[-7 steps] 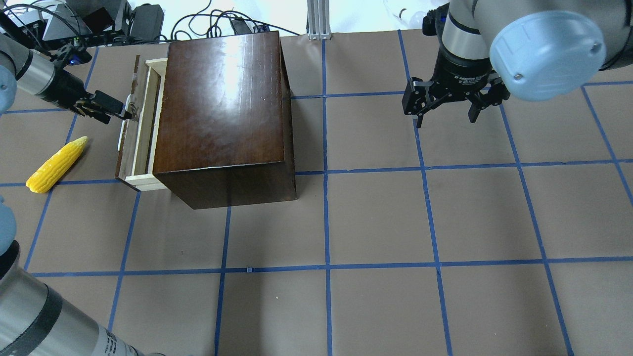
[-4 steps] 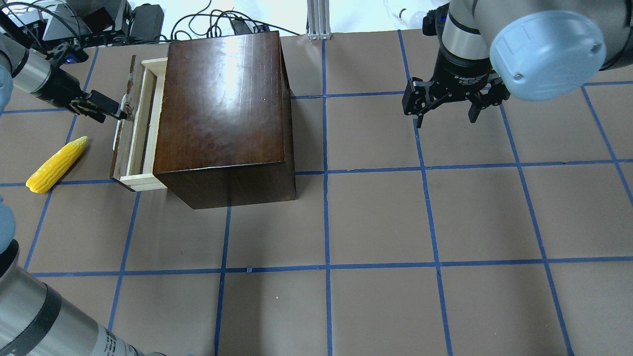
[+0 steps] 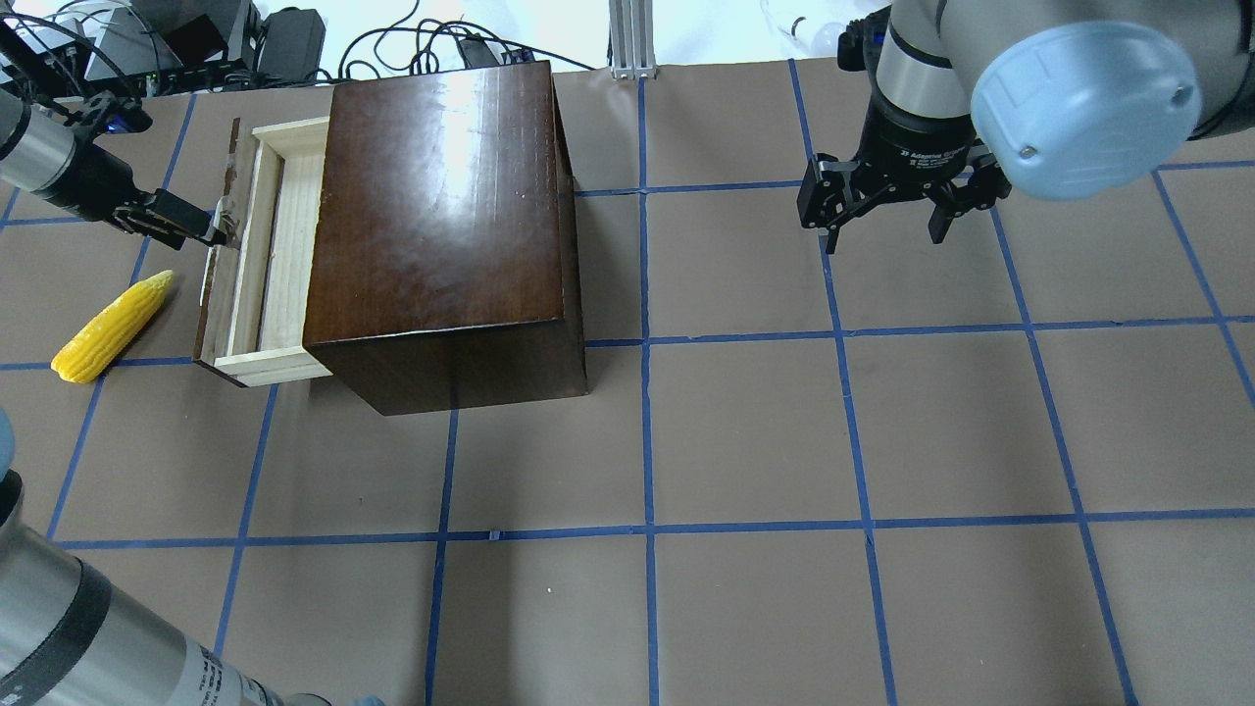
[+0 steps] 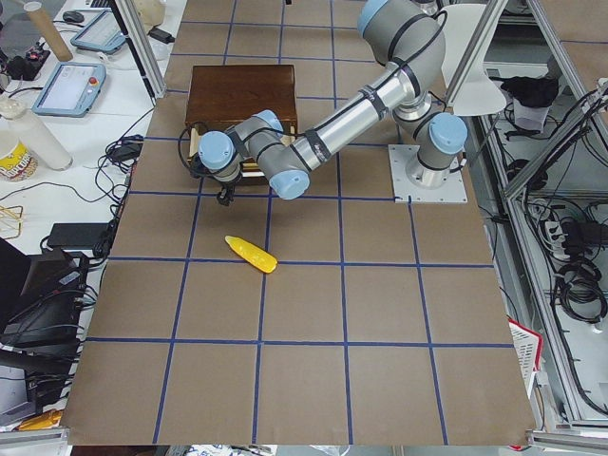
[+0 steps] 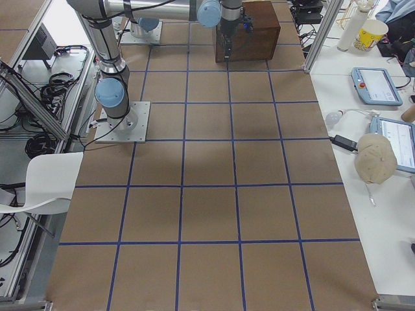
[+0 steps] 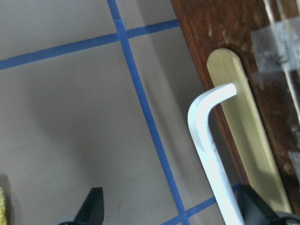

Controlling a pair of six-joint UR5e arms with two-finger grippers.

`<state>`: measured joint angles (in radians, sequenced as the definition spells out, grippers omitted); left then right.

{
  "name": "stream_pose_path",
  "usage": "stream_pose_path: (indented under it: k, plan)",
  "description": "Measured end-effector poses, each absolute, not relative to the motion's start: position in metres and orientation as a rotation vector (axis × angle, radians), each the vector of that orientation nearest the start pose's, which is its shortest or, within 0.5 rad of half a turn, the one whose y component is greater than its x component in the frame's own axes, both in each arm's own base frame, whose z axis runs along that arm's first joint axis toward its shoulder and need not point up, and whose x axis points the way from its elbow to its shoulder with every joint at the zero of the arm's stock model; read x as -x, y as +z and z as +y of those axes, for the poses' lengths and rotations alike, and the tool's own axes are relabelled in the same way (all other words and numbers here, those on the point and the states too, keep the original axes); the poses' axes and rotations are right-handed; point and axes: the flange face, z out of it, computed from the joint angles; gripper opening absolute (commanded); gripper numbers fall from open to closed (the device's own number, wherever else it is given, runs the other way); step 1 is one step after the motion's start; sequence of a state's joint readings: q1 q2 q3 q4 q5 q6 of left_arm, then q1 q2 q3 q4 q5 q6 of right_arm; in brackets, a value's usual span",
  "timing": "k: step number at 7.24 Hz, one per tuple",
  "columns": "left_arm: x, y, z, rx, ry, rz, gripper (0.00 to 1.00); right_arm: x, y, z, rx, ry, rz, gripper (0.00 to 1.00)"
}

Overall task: Open drawer and put corn inside
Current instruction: 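Pull the drawer open with the left gripper, away from the cabinet, then move the left gripper down over the yellow corn cob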

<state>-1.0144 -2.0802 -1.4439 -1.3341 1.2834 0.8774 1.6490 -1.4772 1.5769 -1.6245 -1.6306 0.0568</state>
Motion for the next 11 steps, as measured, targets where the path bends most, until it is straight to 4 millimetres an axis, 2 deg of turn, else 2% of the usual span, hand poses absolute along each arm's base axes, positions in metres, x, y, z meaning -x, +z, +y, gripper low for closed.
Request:
stream_pose_path:
  k: [2, 3, 5, 6, 8, 9, 11]
  plan:
    - [-0.214, 0.297, -0.639, -0.507, -0.163, 3.385, 1.0, -0.168, 0.443, -0.513, 0.037, 0.067, 3.203, 1.0]
    - [-0.224, 0.312, -0.636, -0.486, -0.17, 3.373, 1.0, -0.168, 0.443, -0.513, 0.037, 0.066, 3.203, 1.0]
    - [-0.26, 0.345, -0.628, -0.439, -0.117, 3.311, 1.0, -0.168, 0.443, -0.513, 0.037, 0.066, 3.203, 1.0]
    - [-0.279, 0.349, -0.622, -0.472, -0.086, 3.273, 1.0, -0.168, 0.443, -0.513, 0.037, 0.067, 3.203, 1.0]
    - [-0.312, 0.335, -0.611, -0.618, -0.041, 3.207, 1.0, -0.168, 0.443, -0.513, 0.037, 0.067, 3.204, 1.0]
    - [-0.322, 0.32, -0.608, -0.687, -0.004, 3.156, 1.0, -0.168, 0.443, -0.513, 0.037, 0.065, 3.204, 1.0]
    - [-0.327, 0.277, -0.596, -0.783, 0.02, 3.075, 1.0, -0.168, 0.443, -0.513, 0.037, 0.065, 3.203, 1.0]
